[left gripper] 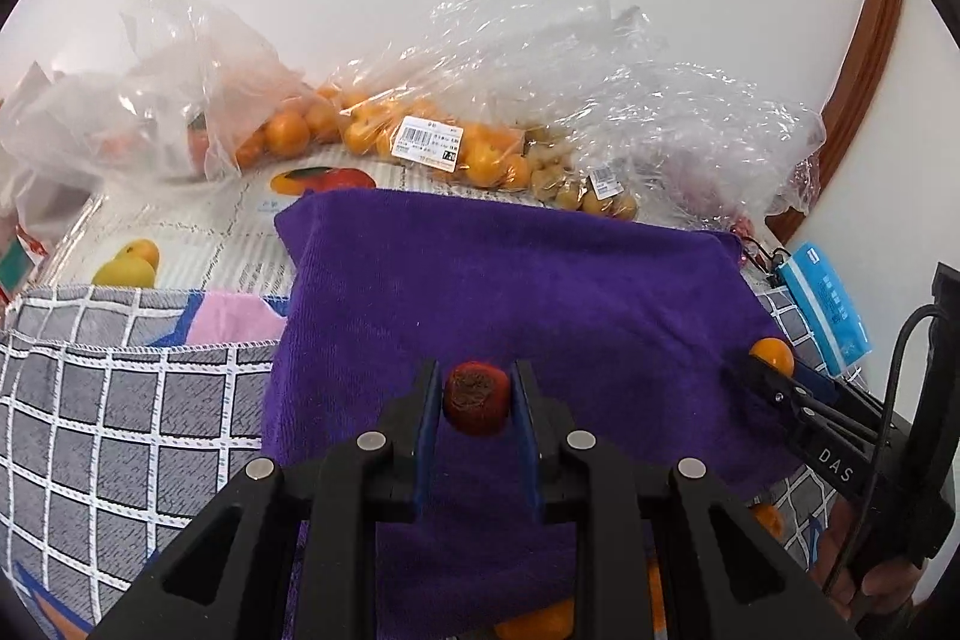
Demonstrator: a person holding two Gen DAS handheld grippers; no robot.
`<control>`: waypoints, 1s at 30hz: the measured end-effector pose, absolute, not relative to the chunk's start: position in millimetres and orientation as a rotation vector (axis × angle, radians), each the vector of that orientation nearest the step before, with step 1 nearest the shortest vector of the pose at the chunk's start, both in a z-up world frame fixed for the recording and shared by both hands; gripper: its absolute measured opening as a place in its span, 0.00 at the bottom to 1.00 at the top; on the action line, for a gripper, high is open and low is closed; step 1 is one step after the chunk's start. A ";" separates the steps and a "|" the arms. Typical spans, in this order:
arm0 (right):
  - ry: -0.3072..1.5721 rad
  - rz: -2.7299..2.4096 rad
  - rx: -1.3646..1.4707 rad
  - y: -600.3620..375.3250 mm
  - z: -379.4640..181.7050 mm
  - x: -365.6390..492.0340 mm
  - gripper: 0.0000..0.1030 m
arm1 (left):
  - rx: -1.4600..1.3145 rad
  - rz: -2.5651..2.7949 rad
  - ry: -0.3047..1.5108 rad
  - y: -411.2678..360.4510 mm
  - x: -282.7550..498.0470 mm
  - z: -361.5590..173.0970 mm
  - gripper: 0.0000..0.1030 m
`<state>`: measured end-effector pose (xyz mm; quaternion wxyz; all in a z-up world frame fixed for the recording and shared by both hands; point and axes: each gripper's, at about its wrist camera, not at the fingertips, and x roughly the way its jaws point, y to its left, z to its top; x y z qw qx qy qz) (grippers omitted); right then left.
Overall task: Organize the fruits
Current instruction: 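Lift both held fruits and carry them over the purple towel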
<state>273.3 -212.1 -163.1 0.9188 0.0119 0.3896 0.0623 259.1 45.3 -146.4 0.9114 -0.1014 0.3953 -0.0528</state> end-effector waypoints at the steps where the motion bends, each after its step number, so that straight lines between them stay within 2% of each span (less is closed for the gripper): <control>1: 0.806 0.128 0.026 -212.8 -165.2 274.7 0.46 | -0.214 -0.111 0.817 45.8 259.6 -149.0 0.22; 14: 0.860 0.150 0.009 -210.6 -187.9 284.5 0.46 | -0.171 -0.120 0.872 30.5 265.7 -174.0 0.22; 30: 0.867 0.165 0.024 -211.0 -189.9 283.1 0.47 | -0.137 -0.077 0.894 30.4 270.7 -183.1 0.22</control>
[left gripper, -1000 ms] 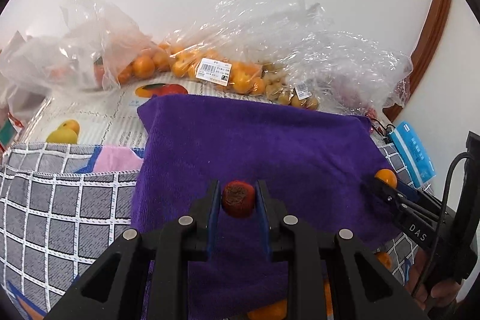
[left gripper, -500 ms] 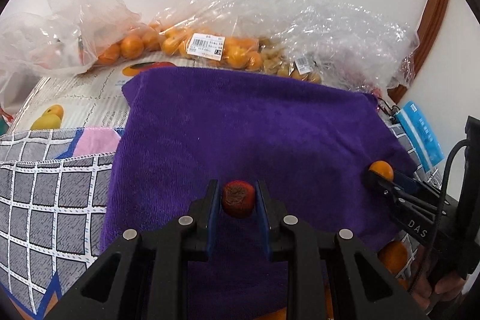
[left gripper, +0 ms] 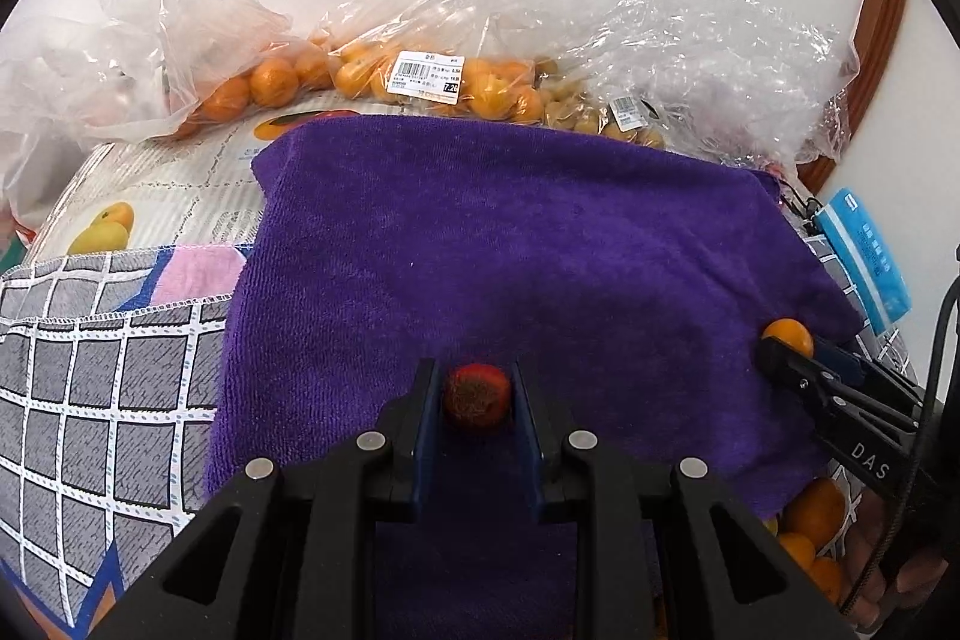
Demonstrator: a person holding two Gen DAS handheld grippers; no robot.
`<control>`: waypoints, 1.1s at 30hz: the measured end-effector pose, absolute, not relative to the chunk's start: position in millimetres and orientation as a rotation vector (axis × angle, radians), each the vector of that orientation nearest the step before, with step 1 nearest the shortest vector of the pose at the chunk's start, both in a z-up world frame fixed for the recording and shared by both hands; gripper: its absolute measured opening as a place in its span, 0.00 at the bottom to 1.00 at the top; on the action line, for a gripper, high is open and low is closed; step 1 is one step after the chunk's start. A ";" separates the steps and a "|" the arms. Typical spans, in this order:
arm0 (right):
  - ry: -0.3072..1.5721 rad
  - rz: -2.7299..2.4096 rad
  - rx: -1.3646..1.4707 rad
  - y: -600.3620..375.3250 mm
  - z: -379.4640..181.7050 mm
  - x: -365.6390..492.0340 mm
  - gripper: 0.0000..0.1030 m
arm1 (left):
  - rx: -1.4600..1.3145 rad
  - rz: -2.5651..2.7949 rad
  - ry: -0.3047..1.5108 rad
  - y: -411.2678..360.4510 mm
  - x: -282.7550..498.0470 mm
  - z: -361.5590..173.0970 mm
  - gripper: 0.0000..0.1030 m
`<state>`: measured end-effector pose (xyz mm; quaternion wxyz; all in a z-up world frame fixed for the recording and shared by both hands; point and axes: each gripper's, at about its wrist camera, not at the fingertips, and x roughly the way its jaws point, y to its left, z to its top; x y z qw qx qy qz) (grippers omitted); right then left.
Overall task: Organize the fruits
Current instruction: 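Lift both held fruits and carry them over the purple towel, then open the left tool dropping the tomato while the right tool releases the oval fruit onto the towel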
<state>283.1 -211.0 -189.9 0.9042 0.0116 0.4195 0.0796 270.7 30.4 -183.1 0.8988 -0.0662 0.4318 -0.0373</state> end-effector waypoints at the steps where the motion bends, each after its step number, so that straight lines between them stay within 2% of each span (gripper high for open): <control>1: 0.865 0.166 0.025 -210.8 -189.4 282.2 0.47 | -0.138 -0.077 0.894 30.7 270.6 -182.8 0.22; 8: 0.831 0.171 -0.007 -203.2 -184.8 273.0 0.64 | -0.154 -0.083 0.896 32.1 269.5 -180.7 0.23; 15: 0.818 0.150 0.054 -214.4 -181.9 271.8 0.66 | -0.186 -0.100 0.869 34.3 266.1 -173.9 0.34; 18: 0.814 0.130 0.085 -221.8 -180.4 272.4 0.66 | -0.187 -0.099 0.856 33.5 264.6 -170.6 0.43; 23: 0.797 0.127 0.109 -227.9 -176.6 269.3 0.66 | -0.188 -0.097 0.832 33.2 262.0 -165.0 0.46; 33: 0.803 0.134 0.125 -228.0 -154.9 257.0 0.67 | -0.208 -0.092 0.773 34.8 251.7 -152.1 0.46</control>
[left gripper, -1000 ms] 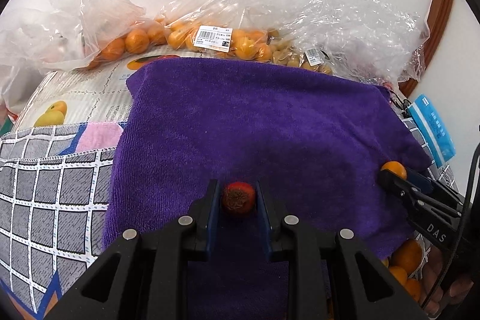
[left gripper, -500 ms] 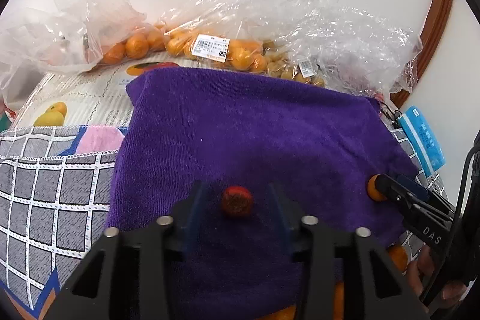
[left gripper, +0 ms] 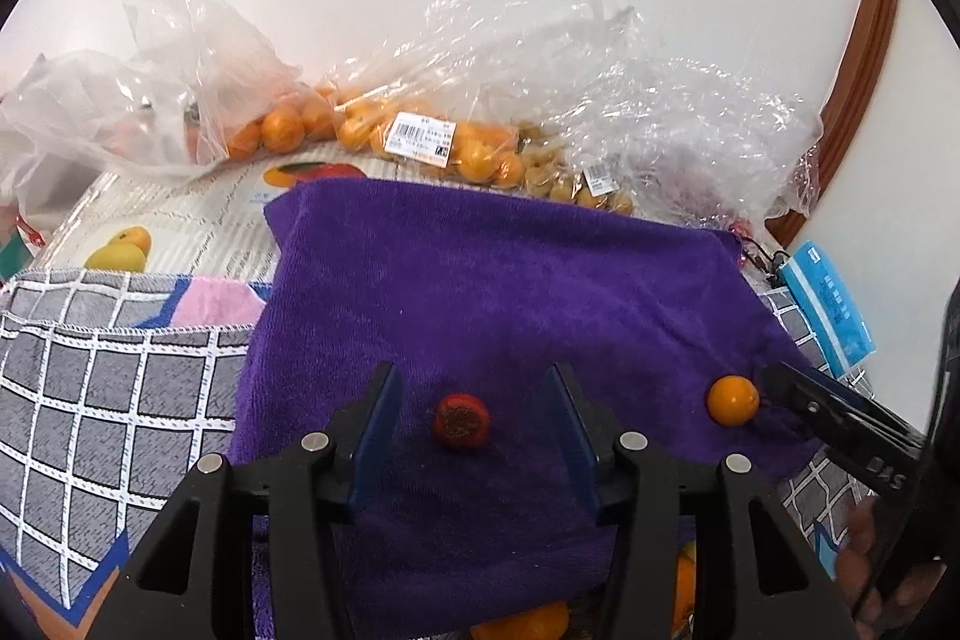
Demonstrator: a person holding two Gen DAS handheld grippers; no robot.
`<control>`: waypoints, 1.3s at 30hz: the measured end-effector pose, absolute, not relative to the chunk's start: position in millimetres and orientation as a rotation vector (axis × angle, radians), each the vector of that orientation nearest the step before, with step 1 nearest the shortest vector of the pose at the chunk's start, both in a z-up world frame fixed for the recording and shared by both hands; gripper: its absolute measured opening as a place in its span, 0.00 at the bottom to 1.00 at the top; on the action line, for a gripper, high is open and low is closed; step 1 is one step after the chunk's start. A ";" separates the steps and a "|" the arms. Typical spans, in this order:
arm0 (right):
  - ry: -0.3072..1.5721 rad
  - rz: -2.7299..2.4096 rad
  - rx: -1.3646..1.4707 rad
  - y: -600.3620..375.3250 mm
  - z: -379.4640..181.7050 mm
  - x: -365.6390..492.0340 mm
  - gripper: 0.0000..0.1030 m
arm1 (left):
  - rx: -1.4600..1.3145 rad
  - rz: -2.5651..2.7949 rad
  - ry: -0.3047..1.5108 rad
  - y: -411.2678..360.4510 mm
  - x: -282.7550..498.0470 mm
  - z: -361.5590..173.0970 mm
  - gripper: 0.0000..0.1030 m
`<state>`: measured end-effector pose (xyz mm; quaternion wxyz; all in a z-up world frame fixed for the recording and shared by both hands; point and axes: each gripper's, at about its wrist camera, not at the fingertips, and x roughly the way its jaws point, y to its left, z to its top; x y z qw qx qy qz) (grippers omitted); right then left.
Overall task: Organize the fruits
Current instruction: 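Open the left tool dropping the tomato while the right tool releases the oval fruit onto the towel, then withdraw both tools from the towel back toward the fruit row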
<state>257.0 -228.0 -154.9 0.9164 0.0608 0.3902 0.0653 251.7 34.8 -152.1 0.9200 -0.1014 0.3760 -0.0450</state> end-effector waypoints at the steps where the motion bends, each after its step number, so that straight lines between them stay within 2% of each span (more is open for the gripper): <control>1: 0.805 0.137 0.122 -227.7 -152.4 254.4 0.67 | -0.206 -0.089 0.763 34.4 250.5 -150.9 0.46; 12: 0.740 0.099 0.041 -218.6 -125.4 197.6 0.67 | -0.211 -0.127 0.721 35.3 238.4 -123.0 0.45; 19: 0.704 0.073 0.020 -219.7 -119.2 166.2 0.67 | -0.163 -0.121 0.732 40.0 201.9 -104.8 0.45; 32: 0.837 0.132 0.096 -218.5 -155.9 139.0 0.67 | -0.159 -0.030 0.890 75.9 142.7 -163.6 0.46; 36: 0.855 0.164 0.097 -212.6 -166.3 131.8 0.57 | -0.224 -0.026 0.919 86.0 132.1 -181.2 0.46; 39: 0.872 0.190 0.075 -205.0 -175.3 130.0 0.55 | -0.224 -0.025 0.894 85.2 126.4 -187.6 0.46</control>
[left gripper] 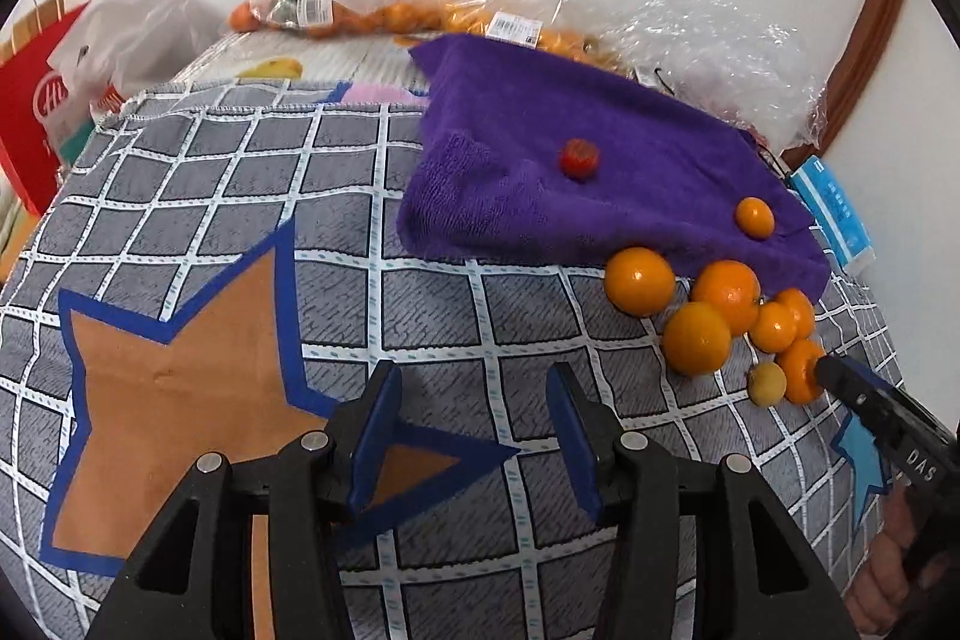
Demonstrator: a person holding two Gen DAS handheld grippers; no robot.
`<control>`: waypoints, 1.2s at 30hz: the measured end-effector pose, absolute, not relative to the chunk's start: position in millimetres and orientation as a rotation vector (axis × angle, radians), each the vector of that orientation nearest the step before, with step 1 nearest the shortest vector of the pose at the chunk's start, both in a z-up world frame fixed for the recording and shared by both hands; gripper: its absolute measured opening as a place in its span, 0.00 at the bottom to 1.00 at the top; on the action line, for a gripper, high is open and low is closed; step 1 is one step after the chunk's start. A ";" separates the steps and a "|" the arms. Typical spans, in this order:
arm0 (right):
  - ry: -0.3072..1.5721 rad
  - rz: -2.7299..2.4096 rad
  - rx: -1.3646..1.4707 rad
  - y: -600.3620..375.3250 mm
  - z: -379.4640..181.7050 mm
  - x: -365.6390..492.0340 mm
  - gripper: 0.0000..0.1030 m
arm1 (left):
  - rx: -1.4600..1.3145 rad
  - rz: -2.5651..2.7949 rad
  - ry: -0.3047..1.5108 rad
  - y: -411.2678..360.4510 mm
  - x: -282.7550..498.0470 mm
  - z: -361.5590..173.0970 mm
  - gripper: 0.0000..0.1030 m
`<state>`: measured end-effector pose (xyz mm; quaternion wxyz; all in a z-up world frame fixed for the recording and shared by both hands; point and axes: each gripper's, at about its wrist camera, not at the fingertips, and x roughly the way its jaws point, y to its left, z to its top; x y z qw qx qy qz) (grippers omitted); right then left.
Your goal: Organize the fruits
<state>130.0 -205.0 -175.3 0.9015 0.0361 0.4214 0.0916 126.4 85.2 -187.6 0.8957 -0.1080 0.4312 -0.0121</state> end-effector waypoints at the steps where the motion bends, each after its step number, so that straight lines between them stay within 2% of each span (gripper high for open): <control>1: 0.877 0.196 0.061 -201.9 -179.1 130.5 0.55 | -0.214 -0.022 0.892 83.3 126.0 -188.0 0.46; 6: 0.916 0.211 0.052 -194.1 -195.5 136.2 0.49 | -0.152 -0.004 0.871 75.0 122.9 -189.8 0.46; 18: 0.893 0.182 -0.012 -184.2 -200.4 143.6 0.48 | -0.207 -0.041 0.862 82.1 123.0 -190.7 0.51; 23: 0.892 0.162 -0.048 -180.0 -200.0 144.5 0.42 | -0.209 -0.066 0.863 80.3 124.1 -190.7 0.60; 36: 0.853 0.150 -0.040 -203.0 -193.0 130.2 0.41 | -0.244 -0.090 0.891 81.7 120.8 -183.1 0.59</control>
